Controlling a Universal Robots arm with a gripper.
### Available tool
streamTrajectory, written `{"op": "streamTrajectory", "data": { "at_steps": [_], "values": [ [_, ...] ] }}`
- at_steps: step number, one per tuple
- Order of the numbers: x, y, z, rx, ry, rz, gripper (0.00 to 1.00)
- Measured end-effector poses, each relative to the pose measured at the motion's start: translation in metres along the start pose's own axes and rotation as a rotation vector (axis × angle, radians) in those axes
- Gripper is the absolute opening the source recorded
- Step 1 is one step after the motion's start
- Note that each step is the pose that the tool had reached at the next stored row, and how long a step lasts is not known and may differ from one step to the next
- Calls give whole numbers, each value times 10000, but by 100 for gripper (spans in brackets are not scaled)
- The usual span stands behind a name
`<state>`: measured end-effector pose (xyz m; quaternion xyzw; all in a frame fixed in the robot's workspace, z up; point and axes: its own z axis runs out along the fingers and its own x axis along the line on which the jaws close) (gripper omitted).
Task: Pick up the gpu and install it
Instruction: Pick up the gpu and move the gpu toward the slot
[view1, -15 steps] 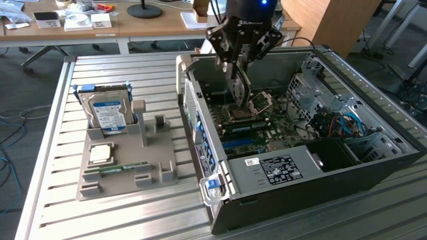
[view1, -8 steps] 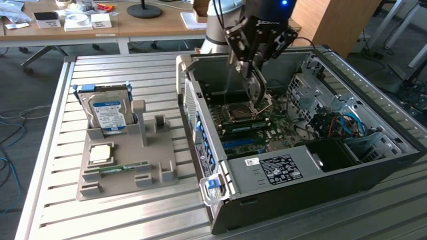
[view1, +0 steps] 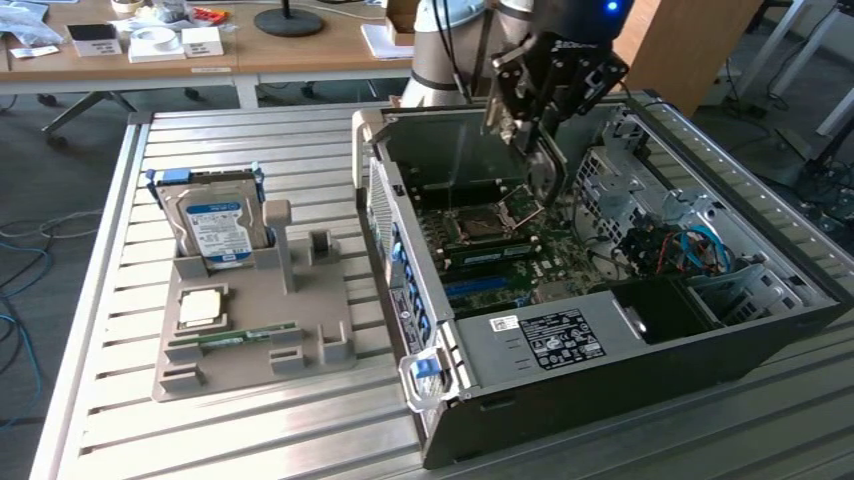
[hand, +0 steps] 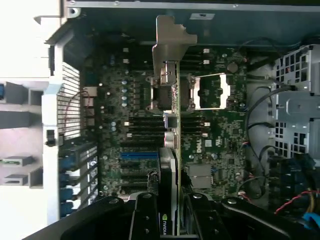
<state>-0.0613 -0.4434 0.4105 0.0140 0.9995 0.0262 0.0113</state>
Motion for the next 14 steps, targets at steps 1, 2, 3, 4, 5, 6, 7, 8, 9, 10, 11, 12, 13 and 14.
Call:
{"op": "streamTrajectory", "data": {
  "at_steps": [1, 2, 3, 4, 5, 6, 7, 8, 9, 10, 11, 12, 13, 14],
  "values": [
    [-45, 1, 1, -1, 0, -1, 27],
    [-91, 2, 2, -1, 0, -2, 27],
    [-135, 4, 3, -1, 0, 0, 27],
    [-180, 5, 5, -2, 0, 0, 27],
    [-225, 6, 6, -2, 0, -2, 27],
    [-270, 7, 6, -2, 0, -1, 27],
    [-344, 9, 8, -3, 0, 0, 27],
    [-454, 12, 10, -3, 0, 0, 27],
    [-632, 17, 15, -3, 0, -1, 27],
    [-770, 22, 18, -4, 1, -2, 27],
    [-772, 21, 18, -3, 0, -1, 27],
    [-779, 21, 18, -3, -1, -2, 27],
    [-801, 22, 19, -3, 0, -1, 27],
    [-829, 23, 20, -4, 0, 0, 27]
  ]
}}
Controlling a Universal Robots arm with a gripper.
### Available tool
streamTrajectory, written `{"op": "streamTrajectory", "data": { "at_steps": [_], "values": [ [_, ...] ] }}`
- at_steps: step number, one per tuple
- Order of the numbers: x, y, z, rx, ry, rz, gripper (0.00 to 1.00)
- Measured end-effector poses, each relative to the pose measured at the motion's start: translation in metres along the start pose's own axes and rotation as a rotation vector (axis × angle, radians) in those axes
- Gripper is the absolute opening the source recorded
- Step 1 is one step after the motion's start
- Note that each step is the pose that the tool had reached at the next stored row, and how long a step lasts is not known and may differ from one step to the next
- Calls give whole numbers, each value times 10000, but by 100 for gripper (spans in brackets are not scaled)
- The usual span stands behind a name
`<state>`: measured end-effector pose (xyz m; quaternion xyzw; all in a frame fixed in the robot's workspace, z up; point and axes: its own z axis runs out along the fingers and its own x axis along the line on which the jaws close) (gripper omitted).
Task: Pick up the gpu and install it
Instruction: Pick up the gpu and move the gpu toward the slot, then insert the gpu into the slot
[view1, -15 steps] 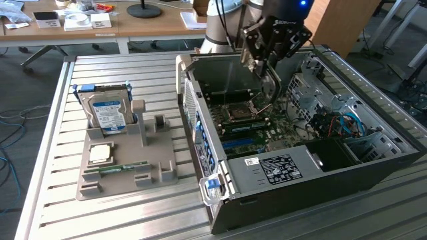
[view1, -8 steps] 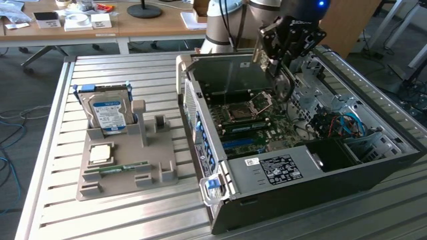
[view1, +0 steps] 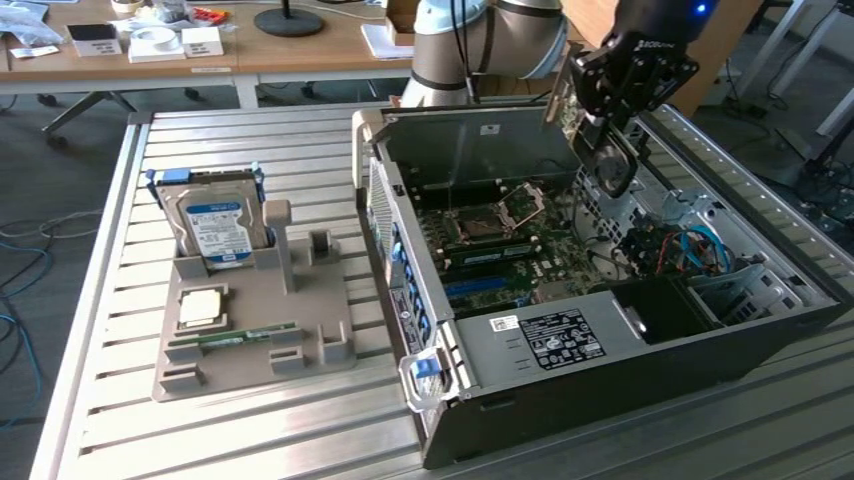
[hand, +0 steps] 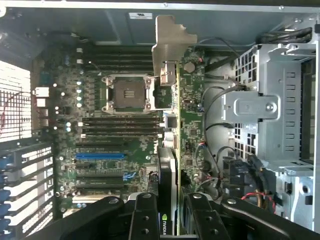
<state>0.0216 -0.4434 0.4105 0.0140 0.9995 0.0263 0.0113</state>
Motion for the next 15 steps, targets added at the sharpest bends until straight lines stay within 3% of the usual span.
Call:
{"op": "streamTrajectory", "data": {
  "at_steps": [3, 15],
  "values": [
    [-57, 2, 2, 1, 1, -1, 27],
    [-59, 2, 2, 1, 0, -1, 27]
  ]
}}
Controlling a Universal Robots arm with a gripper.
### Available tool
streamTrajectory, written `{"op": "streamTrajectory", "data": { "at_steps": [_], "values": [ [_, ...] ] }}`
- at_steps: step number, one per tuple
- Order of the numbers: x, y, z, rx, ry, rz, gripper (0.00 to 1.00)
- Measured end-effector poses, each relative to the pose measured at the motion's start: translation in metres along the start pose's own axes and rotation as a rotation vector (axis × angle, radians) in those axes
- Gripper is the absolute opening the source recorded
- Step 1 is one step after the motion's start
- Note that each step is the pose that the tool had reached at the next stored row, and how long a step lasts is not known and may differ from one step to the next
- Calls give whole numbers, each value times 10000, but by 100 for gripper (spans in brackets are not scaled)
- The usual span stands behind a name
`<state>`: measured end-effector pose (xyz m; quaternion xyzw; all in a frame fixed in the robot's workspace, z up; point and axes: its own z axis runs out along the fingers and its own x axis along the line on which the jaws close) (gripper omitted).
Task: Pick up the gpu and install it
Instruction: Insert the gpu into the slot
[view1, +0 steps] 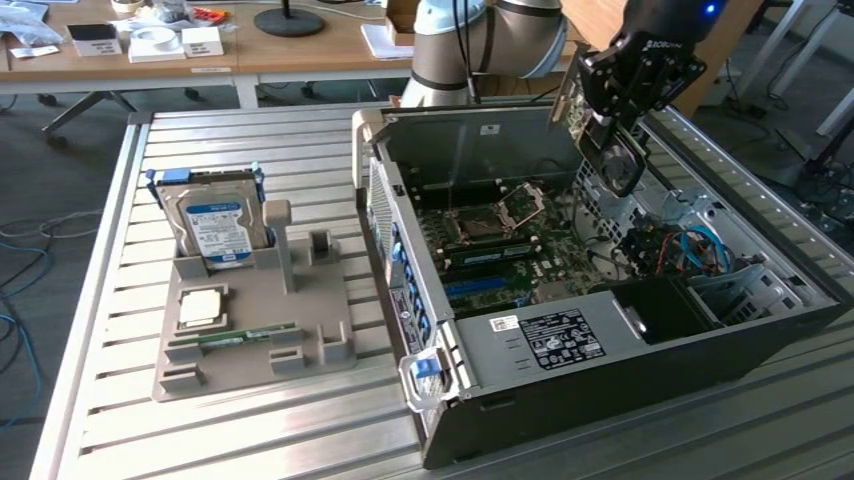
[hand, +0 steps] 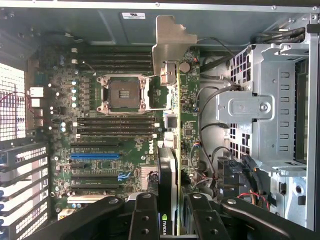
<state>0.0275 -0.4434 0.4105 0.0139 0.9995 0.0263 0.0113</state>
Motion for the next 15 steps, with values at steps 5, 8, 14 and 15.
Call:
{"op": "streamTrajectory", "data": {
  "at_steps": [5, 8, 14, 15],
  "values": [
    [1, 0, 4, -3, 9, -176, 27],
    [1, 0, 8, -14, 36, -671, 27],
    [1, -1, 16, -35, 94, -1766, 27],
    [1, -1, 19, -42, 113, -2125, 27]
  ]
}}
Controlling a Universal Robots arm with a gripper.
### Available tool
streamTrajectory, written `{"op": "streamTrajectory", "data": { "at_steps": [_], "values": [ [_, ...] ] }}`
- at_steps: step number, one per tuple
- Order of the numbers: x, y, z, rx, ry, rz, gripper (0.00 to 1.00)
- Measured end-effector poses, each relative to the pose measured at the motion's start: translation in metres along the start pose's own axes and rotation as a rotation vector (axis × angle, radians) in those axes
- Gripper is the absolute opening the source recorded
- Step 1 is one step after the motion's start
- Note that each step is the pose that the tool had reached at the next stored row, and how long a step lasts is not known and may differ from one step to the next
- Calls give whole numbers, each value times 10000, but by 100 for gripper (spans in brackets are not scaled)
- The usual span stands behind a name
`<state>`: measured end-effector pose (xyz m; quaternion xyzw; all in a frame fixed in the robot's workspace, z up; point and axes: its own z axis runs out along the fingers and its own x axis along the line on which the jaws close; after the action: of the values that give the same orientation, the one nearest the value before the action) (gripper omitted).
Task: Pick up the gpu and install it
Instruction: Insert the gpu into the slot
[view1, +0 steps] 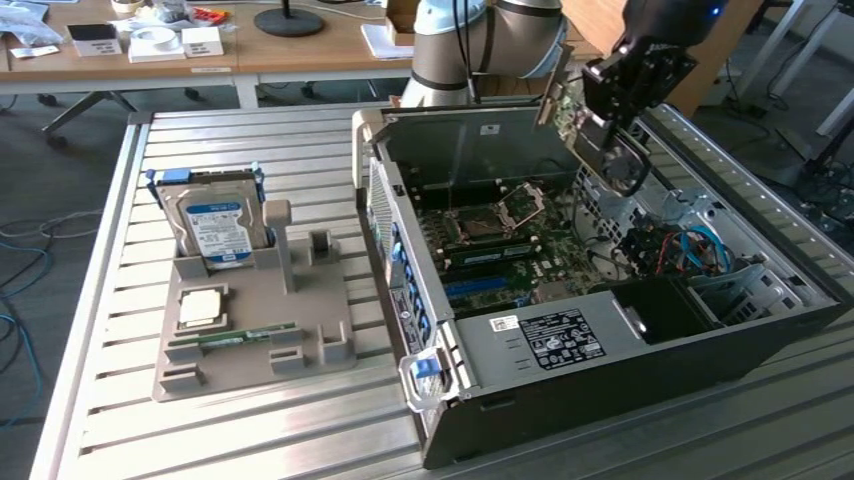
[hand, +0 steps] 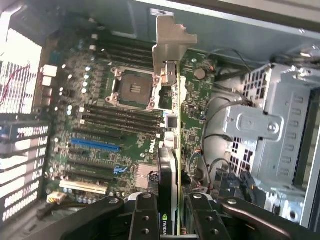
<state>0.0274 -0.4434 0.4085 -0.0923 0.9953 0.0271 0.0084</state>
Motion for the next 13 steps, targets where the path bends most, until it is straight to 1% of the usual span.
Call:
{"op": "streamTrajectory", "data": {
  "at_steps": [1, 2, 13],
  "values": [
    [0, 0, 2, -4, 9, -179, 27],
    [0, 0, 5, -11, 29, -549, 27],
    [1, -1, 21, -51, 134, -2541, 27]
  ]
}}
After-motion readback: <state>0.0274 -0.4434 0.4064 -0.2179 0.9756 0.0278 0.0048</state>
